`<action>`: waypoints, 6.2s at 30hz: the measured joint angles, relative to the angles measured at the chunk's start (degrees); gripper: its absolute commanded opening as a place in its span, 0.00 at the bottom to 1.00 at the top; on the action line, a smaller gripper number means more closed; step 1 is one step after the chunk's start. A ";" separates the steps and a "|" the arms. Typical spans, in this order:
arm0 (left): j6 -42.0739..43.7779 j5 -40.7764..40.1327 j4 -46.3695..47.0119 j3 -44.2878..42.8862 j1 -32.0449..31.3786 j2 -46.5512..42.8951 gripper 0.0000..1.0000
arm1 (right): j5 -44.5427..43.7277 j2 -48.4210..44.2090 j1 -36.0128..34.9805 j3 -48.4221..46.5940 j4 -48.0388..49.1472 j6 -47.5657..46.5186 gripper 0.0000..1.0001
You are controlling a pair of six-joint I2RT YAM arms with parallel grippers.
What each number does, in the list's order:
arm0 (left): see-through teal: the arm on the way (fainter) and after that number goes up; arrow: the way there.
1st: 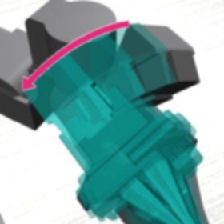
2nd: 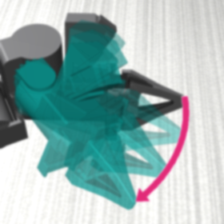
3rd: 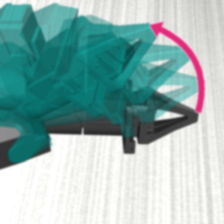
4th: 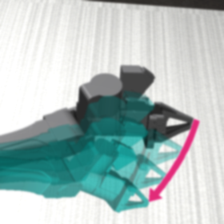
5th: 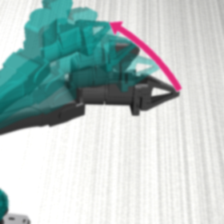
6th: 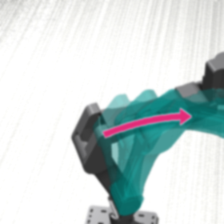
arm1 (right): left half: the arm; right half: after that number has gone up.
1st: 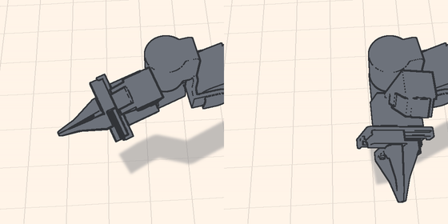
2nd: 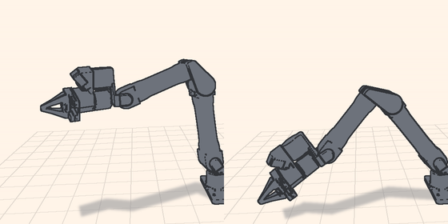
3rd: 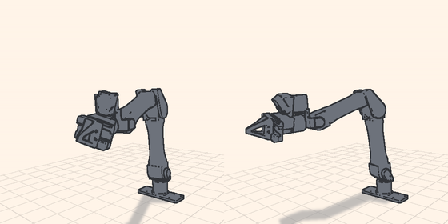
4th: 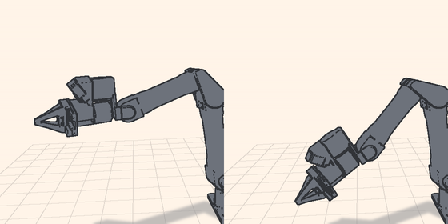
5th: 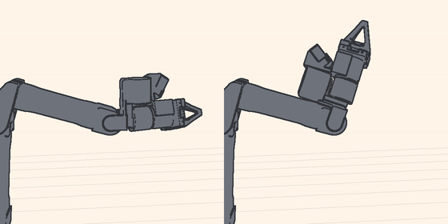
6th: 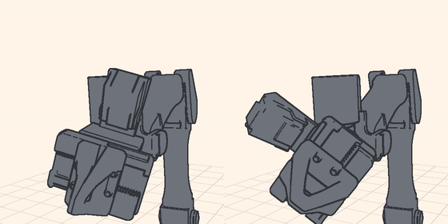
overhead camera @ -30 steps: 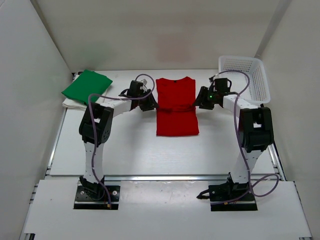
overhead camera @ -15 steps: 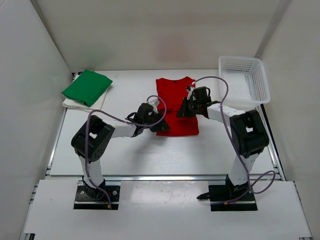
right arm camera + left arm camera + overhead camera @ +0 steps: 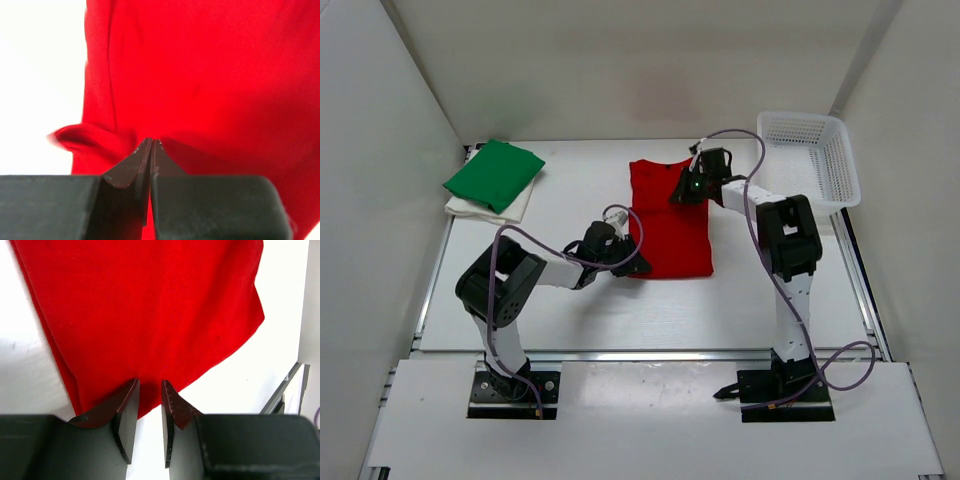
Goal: Fold and stack the t-shirts
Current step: Fold the folded rectangular tshirt in 1/3 of the way, then grab one side of the 2/3 rectangular tshirt with both arms, then fold the long partially folded tshirt into a neat square
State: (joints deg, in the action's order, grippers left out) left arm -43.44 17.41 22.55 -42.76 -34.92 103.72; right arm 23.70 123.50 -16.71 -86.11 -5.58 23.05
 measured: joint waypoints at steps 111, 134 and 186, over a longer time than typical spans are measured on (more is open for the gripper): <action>3.04 -3.61 -29.59 -38.45 25.42 15.17 0.60 | 5.66 5.90 5.57 -21.11 -15.74 0.13 0.43; -3.19 -0.39 1.05 -2.12 11.21 1.51 0.45 | 7.72 -11.89 1.27 25.99 11.19 6.47 0.00; -8.22 2.32 5.42 -5.25 24.85 -1.79 0.45 | 13.60 -2.99 3.98 4.44 6.47 6.69 0.47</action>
State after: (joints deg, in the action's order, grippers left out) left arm -51.66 19.73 27.97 -48.01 -10.07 101.93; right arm 37.30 120.51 -12.73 -81.67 0.89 29.74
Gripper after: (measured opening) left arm 0.721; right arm 0.232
